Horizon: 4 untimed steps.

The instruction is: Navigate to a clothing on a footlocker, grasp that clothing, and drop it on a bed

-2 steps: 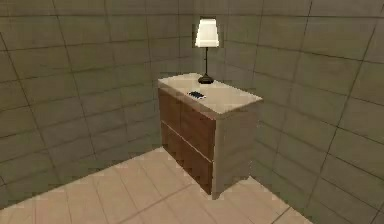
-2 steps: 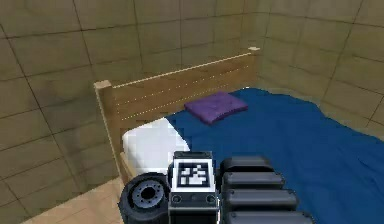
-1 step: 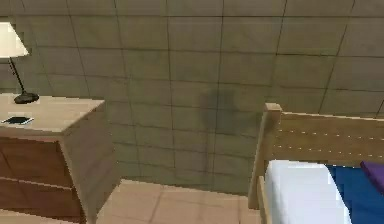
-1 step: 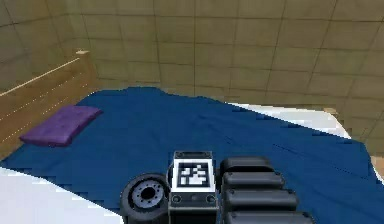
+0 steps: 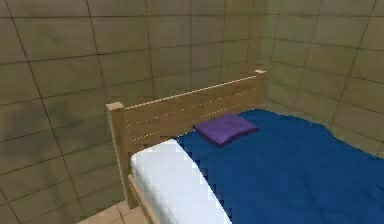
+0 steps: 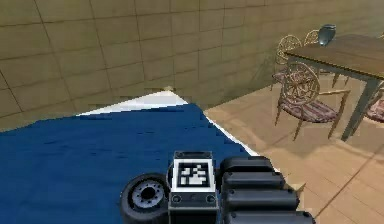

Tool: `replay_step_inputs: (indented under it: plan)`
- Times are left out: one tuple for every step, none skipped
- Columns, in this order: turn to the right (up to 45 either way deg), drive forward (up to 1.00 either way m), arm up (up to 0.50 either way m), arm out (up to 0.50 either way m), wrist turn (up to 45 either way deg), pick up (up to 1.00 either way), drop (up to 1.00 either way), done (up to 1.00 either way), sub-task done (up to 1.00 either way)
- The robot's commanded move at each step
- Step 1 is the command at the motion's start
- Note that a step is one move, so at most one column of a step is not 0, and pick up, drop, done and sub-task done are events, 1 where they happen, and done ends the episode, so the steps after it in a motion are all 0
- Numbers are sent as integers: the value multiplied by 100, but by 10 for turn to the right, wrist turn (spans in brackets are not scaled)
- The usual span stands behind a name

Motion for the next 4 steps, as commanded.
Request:
replay_step_inputs:
  plan:
    - [390, 0, 0, 0, 0, 0, 0, 0, 0]
    - [-450, 0, 0, 0, 0, 0, 0, 0, 0]
    - [-450, 0, 0, 0, 0, 0, 0, 0, 0]
    - [-450, 0, 0, 0, 0, 0, 0, 0, 0]
